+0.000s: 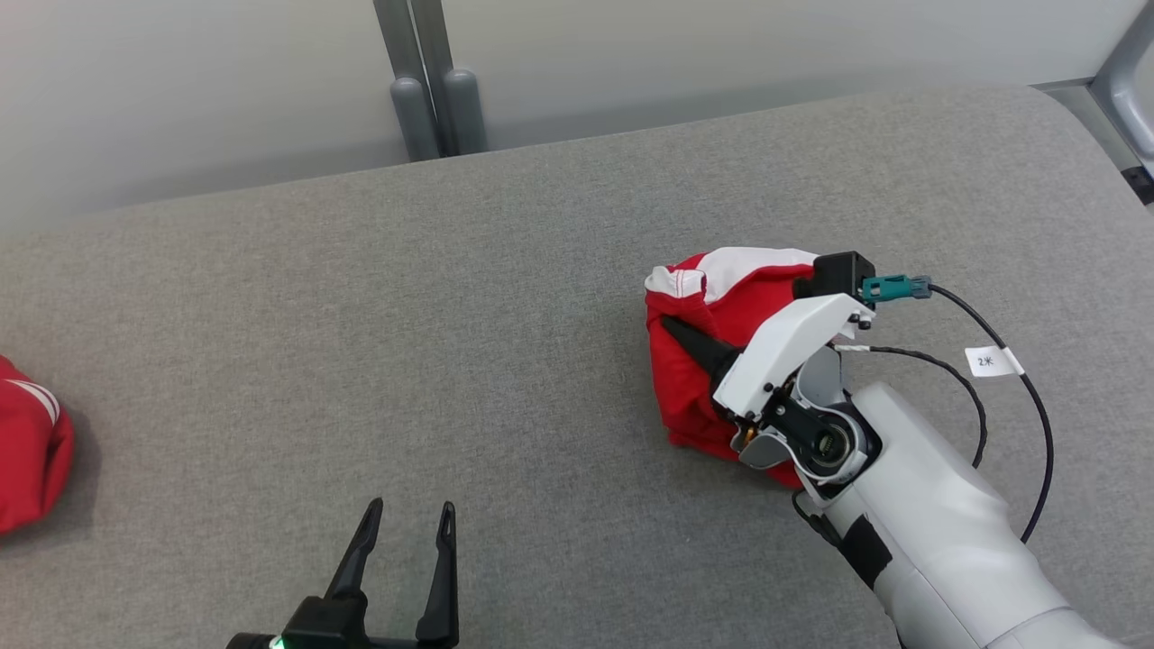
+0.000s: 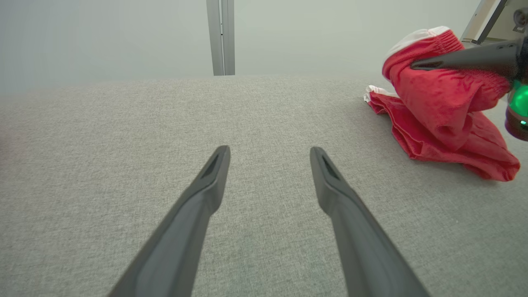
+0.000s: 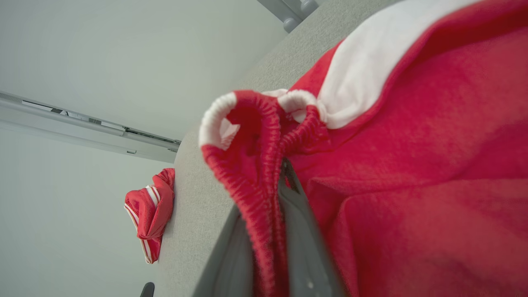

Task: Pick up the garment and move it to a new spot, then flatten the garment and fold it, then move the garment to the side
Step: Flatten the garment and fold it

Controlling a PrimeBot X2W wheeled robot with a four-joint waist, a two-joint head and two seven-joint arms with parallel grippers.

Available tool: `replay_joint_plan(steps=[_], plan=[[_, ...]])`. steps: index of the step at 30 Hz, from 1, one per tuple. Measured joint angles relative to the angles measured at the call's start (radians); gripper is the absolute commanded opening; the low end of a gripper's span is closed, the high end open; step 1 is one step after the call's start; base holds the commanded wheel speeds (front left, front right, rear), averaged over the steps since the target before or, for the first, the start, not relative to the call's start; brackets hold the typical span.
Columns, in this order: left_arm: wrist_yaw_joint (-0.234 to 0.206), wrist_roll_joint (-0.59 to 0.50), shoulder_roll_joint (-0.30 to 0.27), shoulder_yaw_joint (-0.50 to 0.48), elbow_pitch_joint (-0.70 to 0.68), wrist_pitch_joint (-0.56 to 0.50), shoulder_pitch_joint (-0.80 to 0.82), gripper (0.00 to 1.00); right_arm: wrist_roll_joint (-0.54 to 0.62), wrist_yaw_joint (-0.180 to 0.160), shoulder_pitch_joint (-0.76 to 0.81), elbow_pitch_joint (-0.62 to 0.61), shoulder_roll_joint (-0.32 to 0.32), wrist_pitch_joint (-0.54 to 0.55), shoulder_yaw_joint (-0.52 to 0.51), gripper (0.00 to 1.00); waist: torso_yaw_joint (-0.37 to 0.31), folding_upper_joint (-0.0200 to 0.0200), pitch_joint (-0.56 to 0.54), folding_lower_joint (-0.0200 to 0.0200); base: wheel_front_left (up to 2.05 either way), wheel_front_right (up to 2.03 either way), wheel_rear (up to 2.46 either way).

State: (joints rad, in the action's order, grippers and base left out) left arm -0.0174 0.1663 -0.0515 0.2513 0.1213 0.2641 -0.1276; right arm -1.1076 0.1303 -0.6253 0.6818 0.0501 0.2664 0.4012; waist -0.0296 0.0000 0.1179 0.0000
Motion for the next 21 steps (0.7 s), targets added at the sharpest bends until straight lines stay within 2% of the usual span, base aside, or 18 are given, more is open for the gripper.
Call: replay_joint_plan(steps=[5, 6, 7, 11, 16, 18, 21], plan=[[0.000, 0.001, 0.000, 0.006, 0.000, 0.000, 0.001, 1.00, -0.074, 0.000, -0.055, 0.073, 0.000, -0.063, 0.079, 0.00, 0.018, 0.0000, 0.006, 0.0000, 0.00, 0.00, 0.00], [0.000, 0.002, 0.000, 0.005, 0.001, 0.000, 0.001, 1.00, -0.085, 0.000, -0.063, 0.082, 0.001, -0.074, 0.095, 0.24, 0.022, 0.0000, 0.007, 0.0000, 0.00, 0.00, 0.00], [-0.001, 0.002, 0.000, 0.004, 0.002, 0.000, 0.001, 1.00, -0.089, 0.000, -0.072, 0.095, 0.000, -0.090, 0.115, 1.00, 0.025, 0.0000, 0.008, 0.0000, 0.00, 0.00, 0.00], [-0.002, 0.006, 0.000, 0.001, 0.005, 0.000, 0.001, 1.00, -0.133, 0.000, -0.101, 0.121, 0.000, -0.149, 0.165, 1.00, 0.035, 0.0000, 0.012, 0.0000, 0.00, 0.00, 0.00], [-0.005, 0.009, 0.000, -0.006, 0.005, 0.000, 0.001, 1.00, -0.247, 0.000, -0.104, 0.040, 0.000, -0.211, 0.209, 1.00, 0.037, 0.0000, 0.010, 0.0000, 0.00, 0.00, 0.00], [-0.009, 0.011, 0.000, -0.009, 0.000, 0.000, 0.000, 1.00, -0.243, 0.000, -0.096, -0.002, -0.001, -0.243, 0.228, 1.00, 0.035, 0.0000, 0.007, 0.0000, 0.00, 0.00, 0.00], [-0.017, 0.018, 0.001, -0.013, -0.015, 0.000, -0.001, 1.00, -0.141, 0.000, -0.074, -0.077, 0.025, -0.314, 0.249, 1.00, 0.029, 0.0000, 0.004, 0.0000, 0.00, 0.00, 0.00]])
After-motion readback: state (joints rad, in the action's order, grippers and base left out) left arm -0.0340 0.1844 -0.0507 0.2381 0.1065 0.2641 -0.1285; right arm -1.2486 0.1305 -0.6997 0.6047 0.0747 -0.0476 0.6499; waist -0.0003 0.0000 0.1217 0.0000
